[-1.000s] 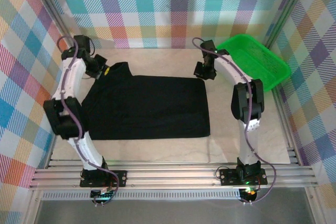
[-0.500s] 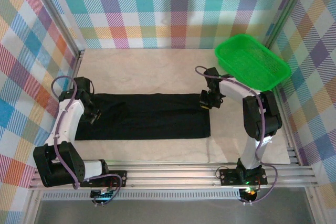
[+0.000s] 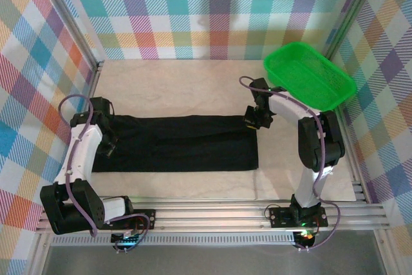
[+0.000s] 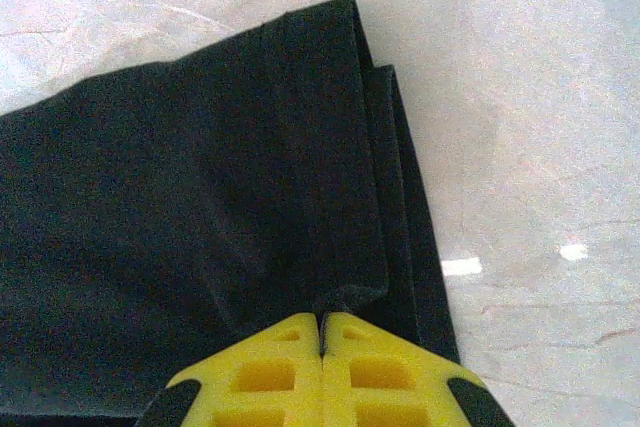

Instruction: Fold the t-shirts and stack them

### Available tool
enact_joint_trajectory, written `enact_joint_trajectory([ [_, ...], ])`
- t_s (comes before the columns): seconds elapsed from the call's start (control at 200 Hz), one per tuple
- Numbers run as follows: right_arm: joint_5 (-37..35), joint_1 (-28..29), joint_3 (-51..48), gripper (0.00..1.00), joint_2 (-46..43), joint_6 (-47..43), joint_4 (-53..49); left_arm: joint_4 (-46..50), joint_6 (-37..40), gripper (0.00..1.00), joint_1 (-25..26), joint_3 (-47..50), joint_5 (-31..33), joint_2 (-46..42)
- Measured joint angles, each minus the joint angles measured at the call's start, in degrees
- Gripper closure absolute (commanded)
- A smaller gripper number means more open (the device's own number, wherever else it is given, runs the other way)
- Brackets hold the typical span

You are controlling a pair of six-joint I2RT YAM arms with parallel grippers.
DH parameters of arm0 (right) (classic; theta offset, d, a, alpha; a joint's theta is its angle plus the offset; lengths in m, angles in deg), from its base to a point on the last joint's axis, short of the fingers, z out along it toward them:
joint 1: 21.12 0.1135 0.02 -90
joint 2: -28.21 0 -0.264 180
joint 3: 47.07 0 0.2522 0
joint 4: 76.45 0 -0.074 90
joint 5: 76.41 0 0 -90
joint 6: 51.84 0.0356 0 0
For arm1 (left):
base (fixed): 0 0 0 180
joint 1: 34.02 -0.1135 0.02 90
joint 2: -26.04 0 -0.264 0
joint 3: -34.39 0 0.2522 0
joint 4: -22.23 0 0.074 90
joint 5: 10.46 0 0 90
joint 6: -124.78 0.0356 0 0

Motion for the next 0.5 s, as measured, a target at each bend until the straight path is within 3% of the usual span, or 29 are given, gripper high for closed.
enact_joint_trajectory([
  [0.21, -0.3, 0.2, -0.1, 1.00, -3.3, 0.0, -1.4, 2.8, -3.6, 1.00, 0.0, -0.6, 0.5, -3.8],
  [0.5, -0.8, 0.4, -4.9, 1.00, -4.0, 0.5, -1.2, 3.5, -6.8, 1.00, 0.0, 8.2, -0.9, -9.5],
])
